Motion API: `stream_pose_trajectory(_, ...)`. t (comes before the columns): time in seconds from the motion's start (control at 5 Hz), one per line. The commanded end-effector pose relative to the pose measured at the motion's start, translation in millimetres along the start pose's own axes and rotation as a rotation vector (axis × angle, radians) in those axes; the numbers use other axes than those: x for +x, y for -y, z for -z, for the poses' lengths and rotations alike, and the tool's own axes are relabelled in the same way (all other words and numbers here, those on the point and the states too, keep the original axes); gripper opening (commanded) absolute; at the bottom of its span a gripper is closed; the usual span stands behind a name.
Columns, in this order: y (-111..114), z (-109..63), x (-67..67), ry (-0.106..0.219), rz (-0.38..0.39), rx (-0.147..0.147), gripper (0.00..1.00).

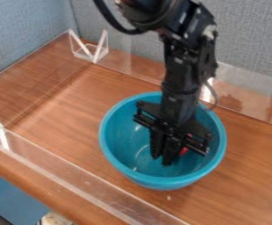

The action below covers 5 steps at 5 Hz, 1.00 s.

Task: Put the strawberry in the blue bowl

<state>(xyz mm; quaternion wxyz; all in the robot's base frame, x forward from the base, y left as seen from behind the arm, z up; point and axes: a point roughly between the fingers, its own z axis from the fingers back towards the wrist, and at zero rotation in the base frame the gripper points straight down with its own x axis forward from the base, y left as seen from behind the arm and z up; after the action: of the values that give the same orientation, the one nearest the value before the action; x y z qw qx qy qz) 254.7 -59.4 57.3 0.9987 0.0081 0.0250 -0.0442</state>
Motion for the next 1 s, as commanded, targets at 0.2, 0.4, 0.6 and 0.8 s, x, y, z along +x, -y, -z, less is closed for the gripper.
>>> stream_pose_trajectory(0.2,-12.0,-32.1,-2.2,0.082,-0.081,0.005,0.00)
stream_pose_trajectory(0.4,-15.3,-37.7,-0.7,0.091,-0.117,0.008,0.00)
stream_pose_trajectory(0.6,-19.9,-34.5,0.8,0.094,-0.078,0.010,0.00)
stream_pose_trajectory(0.8,-25.1,-32.2,2.8,0.100,-0.036,0.013,0.00)
